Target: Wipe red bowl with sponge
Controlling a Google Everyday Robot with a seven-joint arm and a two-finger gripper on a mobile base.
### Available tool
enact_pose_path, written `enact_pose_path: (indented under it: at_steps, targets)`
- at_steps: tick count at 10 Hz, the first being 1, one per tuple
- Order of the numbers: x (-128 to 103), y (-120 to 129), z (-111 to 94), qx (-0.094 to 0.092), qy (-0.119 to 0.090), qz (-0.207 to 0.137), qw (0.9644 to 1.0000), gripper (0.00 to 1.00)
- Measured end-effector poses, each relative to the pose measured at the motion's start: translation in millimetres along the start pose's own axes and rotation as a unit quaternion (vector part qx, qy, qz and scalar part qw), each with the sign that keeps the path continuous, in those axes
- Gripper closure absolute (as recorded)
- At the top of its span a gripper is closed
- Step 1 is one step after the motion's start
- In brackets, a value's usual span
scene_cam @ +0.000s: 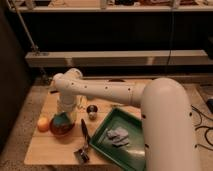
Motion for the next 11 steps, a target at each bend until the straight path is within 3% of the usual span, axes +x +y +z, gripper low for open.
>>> enact_pose_path:
  at_steps: [6,9,11]
  targets:
    - [-23.2,-24.5,11.1,0.016,-0.016,-0.041,0.9989,1.0]
    - [-42.2,-12.2,5.1,0.023,-0.032,-0.061,0.9974,1.0]
    - [-54.0,1.5,5.4,0.016,-0.042,-0.073,0.9963,1.0]
